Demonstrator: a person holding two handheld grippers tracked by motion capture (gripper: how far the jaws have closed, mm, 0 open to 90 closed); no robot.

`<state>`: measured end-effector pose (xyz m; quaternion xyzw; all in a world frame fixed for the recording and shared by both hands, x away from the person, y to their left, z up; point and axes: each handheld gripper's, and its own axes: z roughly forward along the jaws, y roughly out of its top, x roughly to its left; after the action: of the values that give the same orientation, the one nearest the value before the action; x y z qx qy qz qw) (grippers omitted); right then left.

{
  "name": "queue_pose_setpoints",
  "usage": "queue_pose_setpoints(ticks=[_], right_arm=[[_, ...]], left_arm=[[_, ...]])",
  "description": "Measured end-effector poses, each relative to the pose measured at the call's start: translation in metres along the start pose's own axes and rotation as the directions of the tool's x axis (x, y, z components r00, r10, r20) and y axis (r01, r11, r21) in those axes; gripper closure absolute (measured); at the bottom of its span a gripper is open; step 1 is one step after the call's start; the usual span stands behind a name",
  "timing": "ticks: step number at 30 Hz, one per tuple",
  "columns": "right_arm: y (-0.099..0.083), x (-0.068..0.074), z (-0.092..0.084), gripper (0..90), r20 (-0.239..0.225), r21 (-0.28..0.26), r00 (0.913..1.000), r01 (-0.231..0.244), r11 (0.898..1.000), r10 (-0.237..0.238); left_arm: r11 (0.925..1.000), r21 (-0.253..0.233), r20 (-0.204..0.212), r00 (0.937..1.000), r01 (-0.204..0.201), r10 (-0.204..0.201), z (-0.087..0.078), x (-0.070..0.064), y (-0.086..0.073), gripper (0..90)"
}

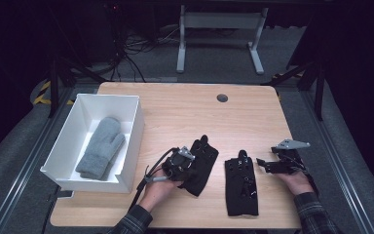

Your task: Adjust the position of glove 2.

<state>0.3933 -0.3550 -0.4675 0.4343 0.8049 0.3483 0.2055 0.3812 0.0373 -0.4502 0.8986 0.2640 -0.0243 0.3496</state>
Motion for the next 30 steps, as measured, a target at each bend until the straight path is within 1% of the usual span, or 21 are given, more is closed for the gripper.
queue_pose_setpoints(ticks=[2,4,5,6,7,8,9,11,12,13,14,15,17,20,22,23,26,27,28,30], right_arm=[[0.000,0.000,0.000,16.4,0.000,0.000,1.0000,0.000,1.000,0.000],[0.000,0.000,0.000,16.4,0.000,0.000,1.0000,0.000,1.000,0.000],[0.000,0.000,0.000,16.4,0.000,0.000,1.0000,0.000,1.000,0.000],[0.000,0.000,0.000,16.3,0.000,0.000,1.0000,0.000,1.000,0.000],[0.000,0.000,0.000,16.3,0.000,0.000,1.0000,0.000,1.000,0.000],[0.000,0.000,0.000,16.3,0.000,0.000,1.0000,0.000,1.000,0.000],[0.000,0.000,0.000,16.3,0.000,0.000,1.0000,0.000,1.000,0.000],[0.000,0.000,0.000,16.3,0.000,0.000,1.0000,0.000,1.000,0.000],[0.000,0.000,0.000,16.3,0.000,0.000,1.0000,0.000,1.000,0.000],[0.000,0.000,0.000,16.3,0.000,0.000,1.0000,0.000,1.000,0.000],[0.000,0.000,0.000,16.4,0.000,0.000,1.0000,0.000,1.000,0.000],[0.000,0.000,0.000,16.3,0.000,0.000,1.0000,0.000,1.000,0.000],[0.000,0.000,0.000,16.3,0.000,0.000,1.0000,0.000,1.000,0.000],[0.000,0.000,0.000,16.3,-0.002,0.000,1.0000,0.001,1.000,-0.001],[0.000,0.000,0.000,16.3,-0.002,0.000,1.0000,0.001,1.000,-0.001],[0.000,0.000,0.000,16.3,-0.002,0.000,1.0000,0.001,1.000,-0.001],[0.000,0.000,0.000,16.4,-0.002,0.000,1.0000,0.001,1.000,-0.001],[0.000,0.000,0.000,16.3,-0.002,0.000,1.0000,0.001,1.000,-0.001],[0.000,0.000,0.000,16.4,-0.002,0.000,1.0000,0.001,1.000,-0.001],[0.000,0.000,0.000,16.3,-0.002,0.000,1.0000,0.001,1.000,-0.001]], left_arm=[[1.0000,-0.008,-0.007,1.0000,-0.003,0.003,-0.002,0.001,0.001,90.0],[0.9994,-0.033,-0.038,0.9993,-0.004,0.002,-0.011,0.006,0.004,90.0],[0.9993,-0.036,-0.056,0.9984,-0.009,0.007,-0.013,0.009,0.005,90.0],[0.9992,-0.039,-0.080,0.9968,-0.004,0.001,-0.016,0.013,0.005,90.0],[0.9992,-0.038,-0.093,0.9957,-0.007,0.004,-0.018,0.017,0.005,90.0],[0.9992,-0.038,-0.093,0.9957,-0.007,0.004,-0.018,0.017,0.005,90.0],[0.9993,-0.037,-0.103,0.9947,-0.002,-0.002,-0.019,0.022,0.004,90.0],[0.9997,-0.022,-0.104,0.9945,0.008,-0.010,-0.018,0.026,0.002,90.0],[0.9999,-0.006,-0.102,0.9947,0.008,-0.009,-0.016,0.027,0.000,90.0],[1.0000,0.001,-0.099,0.9950,0.008,-0.008,-0.013,0.027,-0.002,90.0],[0.9998,0.019,-0.099,0.9950,0.000,0.002,-0.011,0.025,-0.003,90.0],[0.9996,0.026,-0.098,0.9951,-0.006,0.009,-0.010,0.023,-0.004,90.0],[0.9995,0.029,-0.082,0.9965,-0.015,0.017,-0.008,0.018,-0.004,90.0],[0.9987,0.042,-0.076,0.9965,-0.031,0.034,-0.008,0.010,-0.006,90.0],[0.9983,0.045,-0.064,0.9972,-0.037,0.040,-0.008,0.006,-0.009,90.0],[0.9984,0.049,-0.062,0.9975,-0.029,0.032,-0.009,0.004,-0.010,90.0],[0.9985,0.037,-0.056,0.9976,-0.040,0.042,-0.011,0.001,-0.013,90.0],[0.9993,0.018,-0.058,0.9977,-0.034,0.035,-0.013,0.001,-0.014,90.0],[0.9996,0.008,-0.062,0.9977,-0.026,0.026,-0.015,0.002,-0.014,89.3],[0.9995,-0.024,-0.085,0.9962,-0.020,0.018,-0.020,0.005,-0.013,84.1]])
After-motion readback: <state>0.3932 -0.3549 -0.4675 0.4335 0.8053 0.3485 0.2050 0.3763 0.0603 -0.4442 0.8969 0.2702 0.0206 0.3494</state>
